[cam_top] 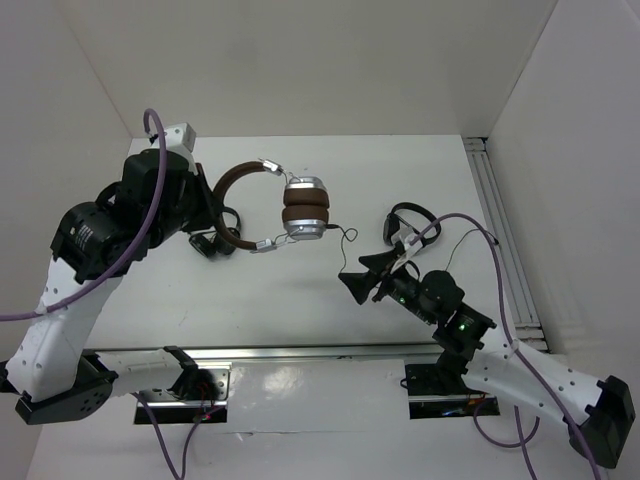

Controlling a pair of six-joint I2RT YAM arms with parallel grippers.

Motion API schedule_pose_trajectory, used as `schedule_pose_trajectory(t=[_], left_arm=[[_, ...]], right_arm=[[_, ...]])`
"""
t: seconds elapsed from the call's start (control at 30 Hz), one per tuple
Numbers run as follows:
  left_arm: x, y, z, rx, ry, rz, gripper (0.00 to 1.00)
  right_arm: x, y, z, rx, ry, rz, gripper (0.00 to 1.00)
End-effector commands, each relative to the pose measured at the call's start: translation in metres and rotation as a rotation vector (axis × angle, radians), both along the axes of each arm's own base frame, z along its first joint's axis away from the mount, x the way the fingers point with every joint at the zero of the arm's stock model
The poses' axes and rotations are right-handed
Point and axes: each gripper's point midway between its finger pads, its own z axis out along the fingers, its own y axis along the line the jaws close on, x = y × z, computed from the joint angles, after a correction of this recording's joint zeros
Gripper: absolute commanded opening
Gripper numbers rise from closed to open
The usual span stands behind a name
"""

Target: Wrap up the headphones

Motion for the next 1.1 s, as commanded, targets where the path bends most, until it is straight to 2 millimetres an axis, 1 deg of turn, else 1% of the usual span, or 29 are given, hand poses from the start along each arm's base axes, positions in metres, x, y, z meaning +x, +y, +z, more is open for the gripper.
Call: schedule_pose_trajectory(t=[0.0, 0.03, 0.13, 0.2, 0.3, 0.33, 0.4, 0.43, 0.47, 0.5, 0.57, 0.63, 0.67, 0.7, 0.73, 0.77, 0.8, 0.87, 0.9, 0.93, 0.97, 1.0, 1.03, 1.07], left_arm=[[0.009, -0.012, 0.021, -0.094, -0.074, -0.01, 0.0], [0.009, -0.012, 0.021, -0.094, -0.074, -0.01, 0.0], [0.007, -0.015, 0.021, -0.103, -0.067, -0.029, 0.0], [0.007, -0.015, 0.021, -0.103, -0.067, -0.029, 0.0], [0.007, -0.015, 0.021, -0.103, -0.067, -0.029, 0.0], [0.007, -0.015, 0.021, -0.103, -0.067, -0.029, 0.0], [0.005, -0.014, 0.023, -0.109, -0.075, -0.029, 0.0], [0.005, -0.012, 0.023, -0.105, -0.078, -0.021, 0.0], [0.005, -0.012, 0.023, -0.105, -0.078, -0.021, 0.0], [0.005, -0.012, 0.023, -0.105, -0.078, -0.021, 0.0], [0.004, -0.011, 0.021, -0.103, -0.075, -0.021, 0.0], [0.005, -0.012, 0.019, -0.102, -0.074, -0.021, 0.0], [0.005, -0.012, 0.019, -0.102, -0.074, -0.021, 0.0], [0.005, -0.012, 0.019, -0.102, -0.074, -0.021, 0.0], [0.006, -0.011, 0.015, -0.092, -0.068, -0.013, 0.0], [0.006, -0.011, 0.015, -0.092, -0.068, -0.013, 0.0], [0.007, -0.009, 0.016, -0.087, -0.072, -0.003, 0.0], [0.01, -0.005, 0.012, -0.07, -0.071, 0.02, 0.0], [0.01, -0.005, 0.009, -0.065, -0.064, 0.02, 0.0], [0.011, -0.003, 0.009, -0.059, -0.068, 0.032, 0.0], [0.011, -0.003, 0.006, -0.054, -0.06, 0.032, 0.0], [0.012, -0.004, 0.001, -0.046, -0.051, 0.032, 0.0], [0.014, 0.0, 0.002, -0.041, -0.054, 0.05, 0.0], [0.015, 0.002, -0.002, -0.029, -0.048, 0.06, 0.0]], right_arm=[[-0.012, 0.013, 0.001, 0.0, -0.018, 0.108, 0.76], [-0.01, 0.016, -0.003, -0.016, -0.001, 0.109, 0.75], [0.003, 0.015, -0.014, -0.042, 0.02, 0.054, 0.75], [0.012, 0.013, -0.018, -0.049, 0.023, 0.007, 0.74], [0.017, 0.014, -0.019, -0.04, 0.013, -0.012, 0.74], [0.019, 0.016, -0.019, -0.037, 0.01, -0.012, 0.72], [0.02, 0.02, -0.02, -0.042, 0.001, 0.0, 0.56], [0.022, 0.021, -0.028, -0.061, 0.018, 0.001, 0.47], [0.022, 0.025, -0.025, -0.054, 0.013, 0.011, 0.37], [0.024, 0.026, -0.025, -0.051, 0.01, 0.011, 0.31], [0.028, 0.031, -0.025, -0.05, 0.009, 0.011, 0.29], [0.029, 0.035, -0.031, -0.06, 0.019, 0.022, 0.23], [0.03, 0.036, -0.032, -0.059, 0.018, 0.022, 0.18], [0.031, 0.035, -0.035, -0.057, 0.032, 0.011, 0.05], [0.032, 0.037, -0.03, -0.051, 0.026, 0.011, 0.0], [0.032, 0.036, -0.032, -0.05, 0.04, 0.01, 0.0], [0.033, 0.035, -0.035, -0.058, 0.047, 0.0, 0.0], [0.03, 0.024, -0.028, -0.035, 0.04, -0.033, 0.0], [0.028, 0.017, -0.033, -0.034, 0.049, -0.054, 0.0], [0.03, 0.008, -0.03, -0.028, 0.041, -0.098, 0.0], [0.027, -0.001, -0.02, 0.006, 0.04, -0.127, 0.0], [0.026, -0.009, -0.021, 0.01, 0.048, -0.155, 0.0], [0.029, -0.02, -0.019, 0.017, 0.052, -0.213, 0.0], [0.026, -0.03, -0.003, 0.067, 0.039, -0.242, 0.0]])
